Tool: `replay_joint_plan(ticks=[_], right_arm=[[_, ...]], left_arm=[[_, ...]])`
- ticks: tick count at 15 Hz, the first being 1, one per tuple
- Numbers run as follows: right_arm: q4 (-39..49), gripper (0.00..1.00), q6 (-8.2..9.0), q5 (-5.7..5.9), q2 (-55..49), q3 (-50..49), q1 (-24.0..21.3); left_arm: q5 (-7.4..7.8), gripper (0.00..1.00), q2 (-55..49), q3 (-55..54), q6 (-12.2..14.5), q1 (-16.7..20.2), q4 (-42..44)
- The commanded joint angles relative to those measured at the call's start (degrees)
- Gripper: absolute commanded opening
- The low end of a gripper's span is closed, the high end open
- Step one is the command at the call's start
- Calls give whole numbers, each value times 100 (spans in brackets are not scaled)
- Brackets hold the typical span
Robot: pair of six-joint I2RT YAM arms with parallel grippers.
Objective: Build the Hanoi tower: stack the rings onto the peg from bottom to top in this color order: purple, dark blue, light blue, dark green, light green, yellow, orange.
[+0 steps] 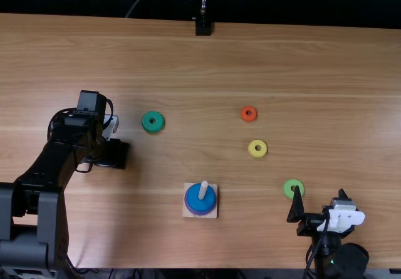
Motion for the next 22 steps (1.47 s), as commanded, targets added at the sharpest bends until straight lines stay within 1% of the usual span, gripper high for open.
replay_joint_plan(ticks=[1, 2, 3, 4, 15, 18, 19, 22], right_arm=[[-348, 100, 31, 174, -73, -363, 46], [-348, 100, 31, 174, -73, -363, 46], [-348, 100, 31, 163, -73, -363, 46], [-348, 100, 31, 163, -73, -363, 46], [-348, 100, 31, 163, -73, -363, 46], [-348, 100, 31, 174, -73, -363, 46], [-348, 100, 31, 163, -73, -363, 46], [-348, 100, 31, 163, -73, -363, 46]], left_arm=[[174, 100, 117, -185, 30, 102, 8], [185, 100, 117, -176, 30, 102, 8], [238, 100, 126, -176, 30, 102, 8], [259, 100, 117, -167, 19, 111, -2], [259, 100, 170, -106, 40, 146, 19], [248, 100, 258, -106, 8, 146, 578], [269, 100, 267, -106, -2, 146, 768], [259, 100, 258, -123, 8, 146, 821]])
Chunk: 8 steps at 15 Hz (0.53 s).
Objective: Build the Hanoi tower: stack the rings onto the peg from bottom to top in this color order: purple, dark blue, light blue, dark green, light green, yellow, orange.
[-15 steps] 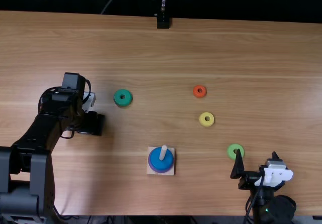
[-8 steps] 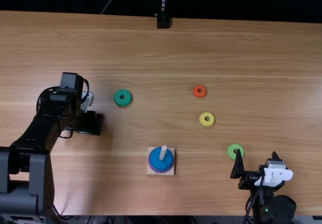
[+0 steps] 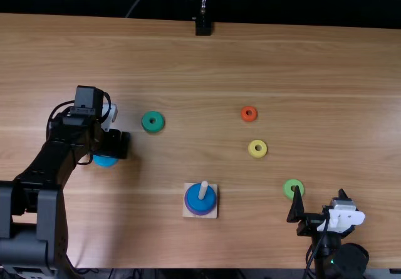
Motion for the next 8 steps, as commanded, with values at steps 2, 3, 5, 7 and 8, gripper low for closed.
replay_joint_plan(ticks=[2, 3, 5, 7, 8], right_arm=[[-348, 100, 29, 176, -73, -363, 46], [-348, 100, 29, 165, -73, -363, 46], [-348, 100, 29, 176, -73, -363, 46], [-348, 100, 29, 176, -73, -363, 46], [-348, 100, 29, 165, -73, -363, 46]], left_arm=[[207, 100, 201, -125, 34, 72, -79], [207, 100, 184, -125, 34, 72, -90], [207, 100, 175, -143, 34, 63, -90], [207, 100, 166, -178, 34, 72, -90], [207, 100, 157, -187, 34, 72, -90]])
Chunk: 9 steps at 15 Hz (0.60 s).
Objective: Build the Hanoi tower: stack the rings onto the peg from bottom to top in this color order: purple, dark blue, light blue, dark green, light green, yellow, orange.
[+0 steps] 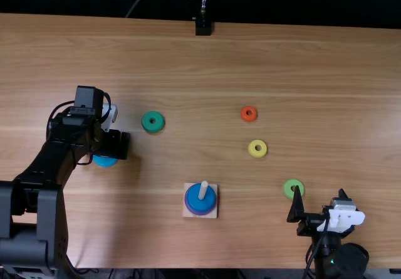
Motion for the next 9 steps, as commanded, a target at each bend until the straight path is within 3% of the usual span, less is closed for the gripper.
replay_joint_plan(ticks=[1, 9], right_arm=[[-346, 100, 31, 178, -73, -363, 46], [-346, 100, 31, 168, -73, -363, 46]], left_arm=[[209, 100, 140, -187, 42, 72, -61], [219, 100, -124, -213, 42, 72, -515]])
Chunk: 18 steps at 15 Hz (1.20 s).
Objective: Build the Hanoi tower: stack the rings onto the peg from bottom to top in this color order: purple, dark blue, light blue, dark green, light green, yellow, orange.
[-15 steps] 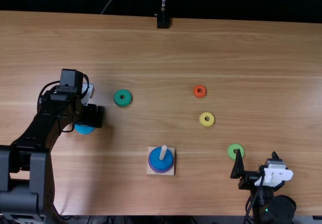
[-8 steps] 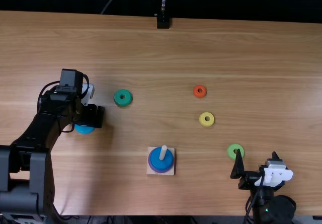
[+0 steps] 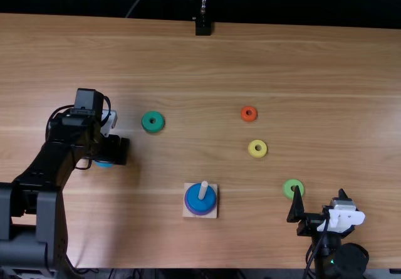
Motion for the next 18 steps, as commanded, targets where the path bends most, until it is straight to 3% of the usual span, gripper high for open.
replay_joint_plan(ticks=[1, 3, 4, 5, 6, 9, 12, 15, 18], right_arm=[[-346, 100, 29, 176, -73, -363, 46], [-346, 100, 29, 176, -73, -363, 46], [-346, 100, 29, 165, -73, -363, 46], [-346, 100, 29, 176, -73, -363, 46], [-346, 100, 29, 165, -73, -363, 46], [-346, 100, 29, 165, -73, -363, 46], [-346, 100, 29, 165, -73, -363, 46], [-346, 100, 29, 176, -73, -363, 46], [-346, 100, 29, 165, -73, -363, 46]], left_arm=[[215, 100, -72, -237, 40, 72, -28], [320, 94, -80, -440, 40, 72, -28], [426, 72, -80, -492, 40, 72, 4], [447, 42, -89, -536, 40, 72, 88], [468, 30, -124, -598, 40, 72, 141], [468, 27, -142, -703, 40, 72, 247], [468, 0, -239, -712, 40, 72, 247], [426, 0, -573, -492, -34, 10, 78], [384, 0, -933, 272, -55, -148, -819]])
